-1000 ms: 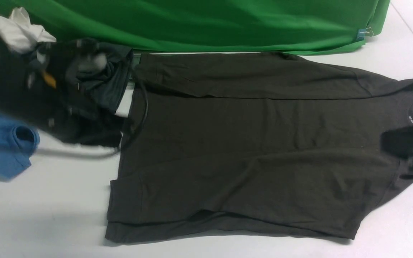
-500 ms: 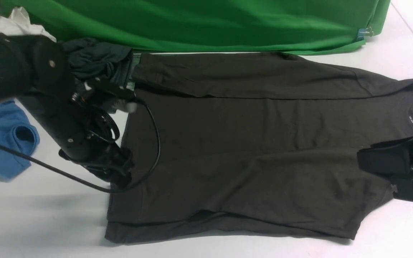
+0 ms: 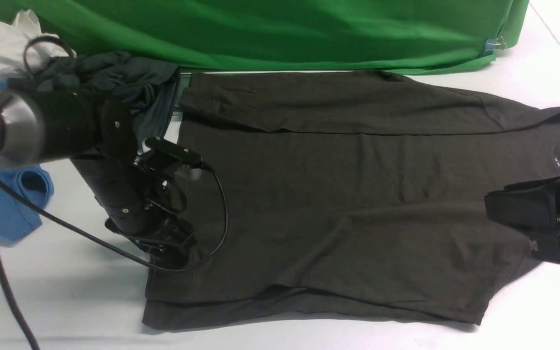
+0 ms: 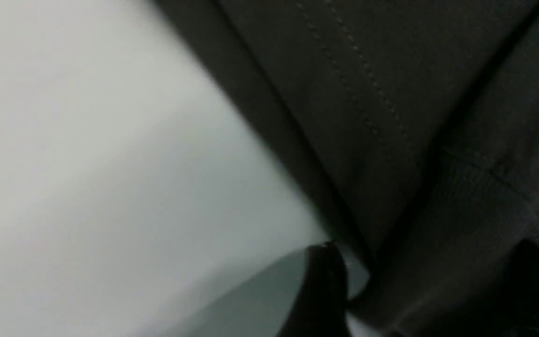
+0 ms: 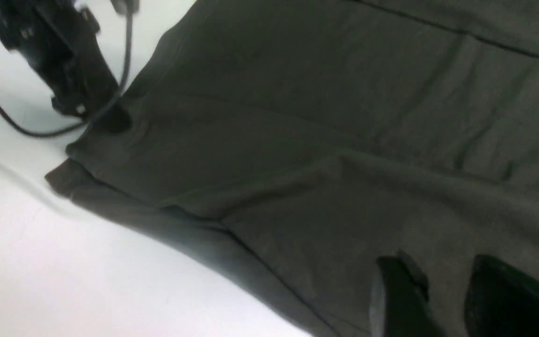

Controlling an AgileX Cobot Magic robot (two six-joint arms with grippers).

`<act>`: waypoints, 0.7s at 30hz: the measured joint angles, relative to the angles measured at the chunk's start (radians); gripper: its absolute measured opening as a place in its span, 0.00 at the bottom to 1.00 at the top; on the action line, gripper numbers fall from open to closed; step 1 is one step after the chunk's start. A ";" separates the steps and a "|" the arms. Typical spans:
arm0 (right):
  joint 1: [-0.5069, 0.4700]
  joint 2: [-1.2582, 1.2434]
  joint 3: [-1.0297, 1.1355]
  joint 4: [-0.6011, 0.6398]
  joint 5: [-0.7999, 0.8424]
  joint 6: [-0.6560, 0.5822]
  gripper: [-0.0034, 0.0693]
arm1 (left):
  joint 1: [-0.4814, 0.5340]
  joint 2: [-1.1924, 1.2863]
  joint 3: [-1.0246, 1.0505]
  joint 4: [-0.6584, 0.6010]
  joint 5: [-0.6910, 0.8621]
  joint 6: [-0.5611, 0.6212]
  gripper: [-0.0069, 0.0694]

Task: Fold a long-sleeved shirt on a white desktop.
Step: 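Grasp the left edge of the dark T-shirt lying flat on the table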

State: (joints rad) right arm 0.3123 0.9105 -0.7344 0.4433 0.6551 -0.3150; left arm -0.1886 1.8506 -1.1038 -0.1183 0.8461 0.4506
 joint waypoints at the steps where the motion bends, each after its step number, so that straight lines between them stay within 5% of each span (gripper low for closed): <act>1: 0.000 0.000 0.000 0.000 -0.004 0.000 0.38 | 0.000 0.001 -0.001 -0.004 0.000 0.000 0.66; 11: 0.000 0.000 0.000 0.000 -0.018 0.000 0.38 | 0.026 0.004 -0.038 -0.017 0.051 -0.002 0.26; 21: 0.000 0.000 0.000 0.000 -0.026 -0.003 0.38 | 0.030 -0.038 -0.077 -0.021 0.074 -0.005 0.23</act>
State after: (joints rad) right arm 0.3123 0.9105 -0.7344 0.4433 0.6294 -0.3178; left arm -0.1583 1.8123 -1.1809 -0.1391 0.9204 0.4453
